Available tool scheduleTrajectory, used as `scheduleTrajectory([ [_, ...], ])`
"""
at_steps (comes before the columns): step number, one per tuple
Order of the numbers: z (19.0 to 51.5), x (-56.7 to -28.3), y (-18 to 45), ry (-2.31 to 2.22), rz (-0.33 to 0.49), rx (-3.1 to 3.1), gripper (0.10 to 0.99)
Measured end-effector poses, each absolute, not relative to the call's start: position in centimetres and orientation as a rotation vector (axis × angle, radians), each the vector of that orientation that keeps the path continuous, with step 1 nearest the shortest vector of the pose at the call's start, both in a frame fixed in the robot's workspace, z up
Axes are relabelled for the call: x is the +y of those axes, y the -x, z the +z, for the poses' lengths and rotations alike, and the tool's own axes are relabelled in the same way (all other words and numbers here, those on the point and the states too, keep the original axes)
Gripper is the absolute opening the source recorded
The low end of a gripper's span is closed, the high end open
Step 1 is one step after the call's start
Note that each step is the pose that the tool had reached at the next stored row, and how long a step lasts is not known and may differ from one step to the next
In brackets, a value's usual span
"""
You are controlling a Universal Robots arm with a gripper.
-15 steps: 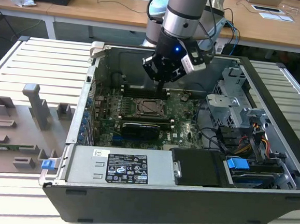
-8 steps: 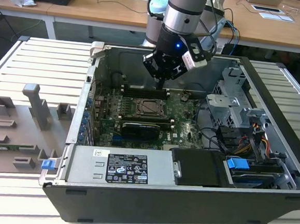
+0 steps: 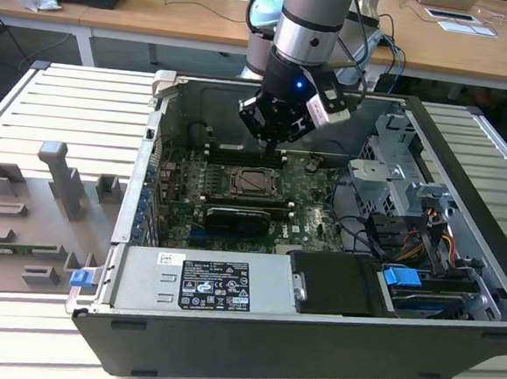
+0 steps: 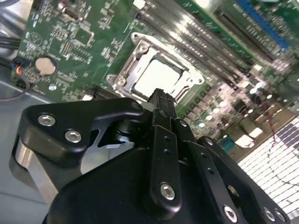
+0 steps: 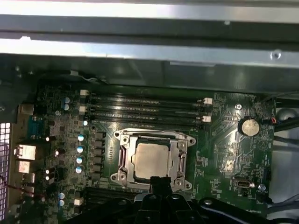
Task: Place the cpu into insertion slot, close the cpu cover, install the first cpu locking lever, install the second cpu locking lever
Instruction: 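Install the first cpu locking lever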
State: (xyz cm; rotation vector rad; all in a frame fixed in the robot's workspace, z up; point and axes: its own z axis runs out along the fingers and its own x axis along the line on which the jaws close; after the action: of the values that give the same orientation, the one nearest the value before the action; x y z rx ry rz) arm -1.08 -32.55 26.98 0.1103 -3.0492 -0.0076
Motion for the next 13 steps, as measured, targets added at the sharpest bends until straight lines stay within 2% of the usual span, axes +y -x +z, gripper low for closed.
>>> scheduleTrajectory([
  [13,26.98,-32.96,1.25,-0.111,-0.010,-3.049,0.106],
])
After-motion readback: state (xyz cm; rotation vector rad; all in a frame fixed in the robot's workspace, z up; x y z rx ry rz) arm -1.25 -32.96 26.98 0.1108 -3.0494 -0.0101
